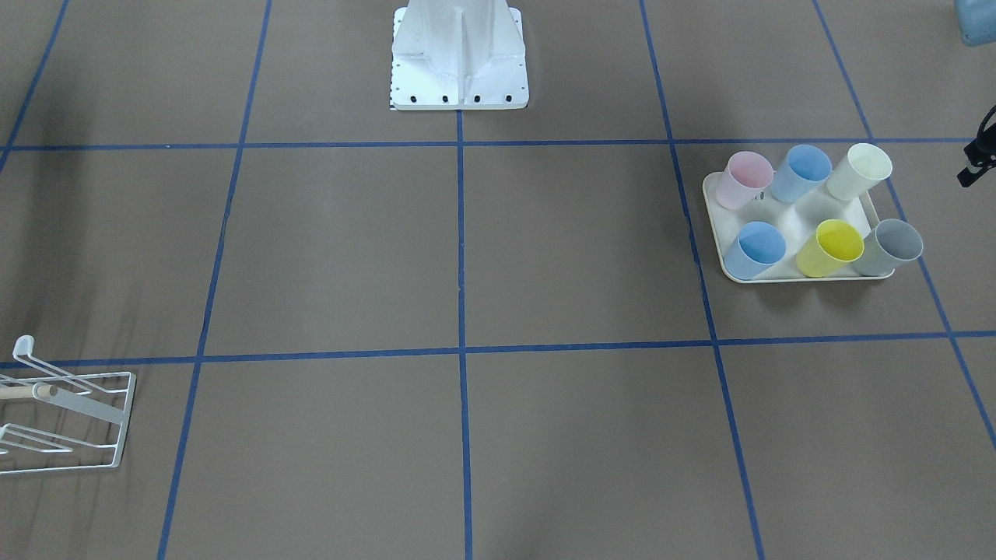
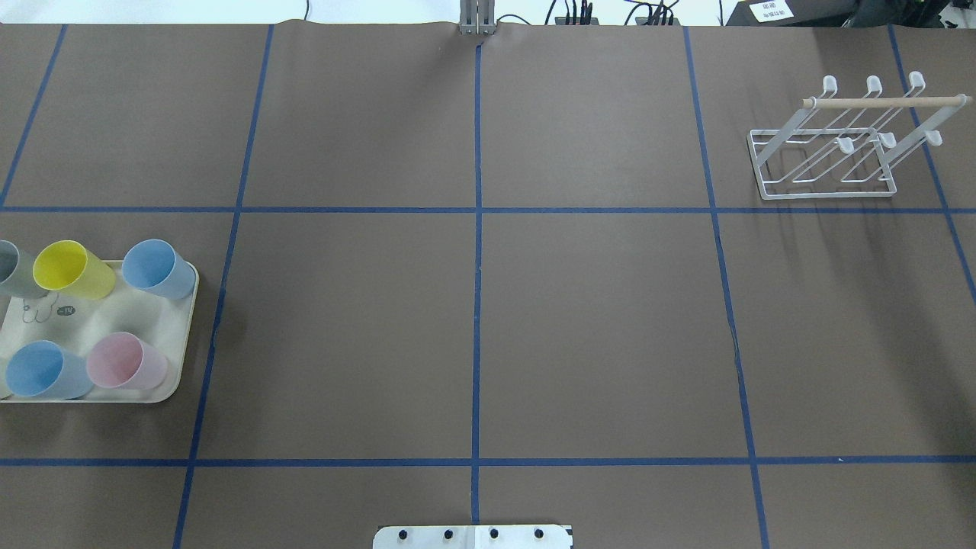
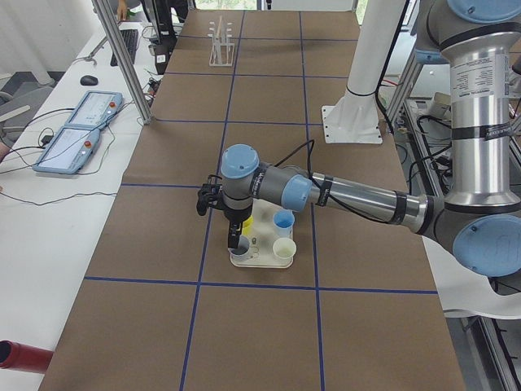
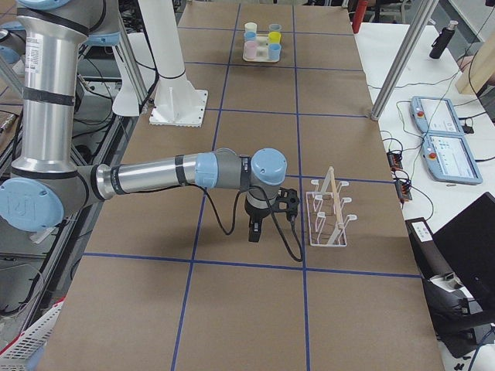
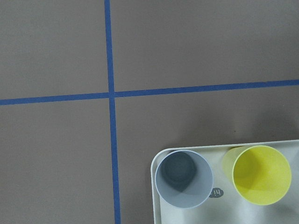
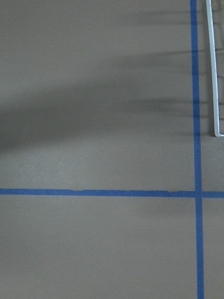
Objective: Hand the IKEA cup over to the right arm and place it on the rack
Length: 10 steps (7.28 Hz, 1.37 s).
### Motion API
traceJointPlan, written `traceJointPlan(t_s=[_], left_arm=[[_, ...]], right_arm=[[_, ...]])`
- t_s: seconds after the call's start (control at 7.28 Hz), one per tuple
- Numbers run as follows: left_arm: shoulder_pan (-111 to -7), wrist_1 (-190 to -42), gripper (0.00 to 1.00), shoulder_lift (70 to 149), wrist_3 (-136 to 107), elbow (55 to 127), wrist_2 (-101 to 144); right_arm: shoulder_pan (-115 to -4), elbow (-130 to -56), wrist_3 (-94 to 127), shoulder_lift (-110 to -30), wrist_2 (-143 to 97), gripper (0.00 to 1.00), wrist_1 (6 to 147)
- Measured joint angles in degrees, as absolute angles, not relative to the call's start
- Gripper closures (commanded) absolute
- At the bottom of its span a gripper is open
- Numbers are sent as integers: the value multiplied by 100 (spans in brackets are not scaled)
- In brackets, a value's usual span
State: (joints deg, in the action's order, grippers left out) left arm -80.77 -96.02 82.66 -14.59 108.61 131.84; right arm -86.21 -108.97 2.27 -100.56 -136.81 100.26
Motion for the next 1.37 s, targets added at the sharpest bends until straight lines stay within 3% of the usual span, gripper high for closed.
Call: traceJointPlan(t_s=[0.96,1.37], left_arm=[[-8023,-10020,0,8165,-1453,10278,13224],[-7480,-10330,0,7973,-1480,10052,13226]], right_arm=[[-8756,-11031,235,-10310,-13642,1,9657],[-8781,-11002,256,-10333,-13578,1,9651]])
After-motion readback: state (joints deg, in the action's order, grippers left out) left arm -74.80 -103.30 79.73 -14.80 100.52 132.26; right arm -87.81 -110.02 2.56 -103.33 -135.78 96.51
